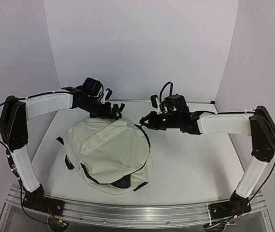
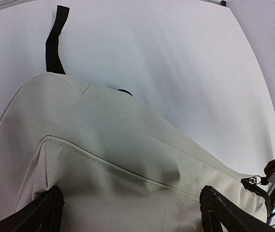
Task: Pack the student bag
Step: Zip the student bag at the center of the board.
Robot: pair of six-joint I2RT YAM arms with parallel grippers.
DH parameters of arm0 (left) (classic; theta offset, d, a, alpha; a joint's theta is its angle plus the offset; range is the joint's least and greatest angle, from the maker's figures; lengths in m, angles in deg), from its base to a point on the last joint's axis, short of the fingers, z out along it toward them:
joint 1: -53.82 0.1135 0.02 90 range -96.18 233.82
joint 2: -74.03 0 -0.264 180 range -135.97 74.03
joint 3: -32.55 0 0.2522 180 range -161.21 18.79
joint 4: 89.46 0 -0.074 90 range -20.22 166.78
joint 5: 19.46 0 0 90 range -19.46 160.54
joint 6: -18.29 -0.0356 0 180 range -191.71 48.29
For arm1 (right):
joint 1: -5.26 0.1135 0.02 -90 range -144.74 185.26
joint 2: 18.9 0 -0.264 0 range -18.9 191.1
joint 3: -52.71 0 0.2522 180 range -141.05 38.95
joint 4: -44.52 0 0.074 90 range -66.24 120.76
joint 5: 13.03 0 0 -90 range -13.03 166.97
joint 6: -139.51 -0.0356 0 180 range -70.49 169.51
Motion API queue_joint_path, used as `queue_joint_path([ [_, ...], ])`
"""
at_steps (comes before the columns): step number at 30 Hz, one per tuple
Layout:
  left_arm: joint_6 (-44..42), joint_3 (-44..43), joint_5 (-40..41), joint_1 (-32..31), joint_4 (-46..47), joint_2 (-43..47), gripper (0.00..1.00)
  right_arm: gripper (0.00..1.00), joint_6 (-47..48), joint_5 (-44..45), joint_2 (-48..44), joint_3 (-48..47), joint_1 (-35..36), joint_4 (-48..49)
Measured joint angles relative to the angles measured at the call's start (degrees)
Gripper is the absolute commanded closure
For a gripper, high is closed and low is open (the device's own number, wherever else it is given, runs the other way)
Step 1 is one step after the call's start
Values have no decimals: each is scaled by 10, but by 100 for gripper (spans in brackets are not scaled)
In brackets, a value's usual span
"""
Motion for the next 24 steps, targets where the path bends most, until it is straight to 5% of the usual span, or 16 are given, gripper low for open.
queue_joint_path([
  [24,24,-28,31,-18,8,-37,0,100,-126,71,-128,120,111,-29],
])
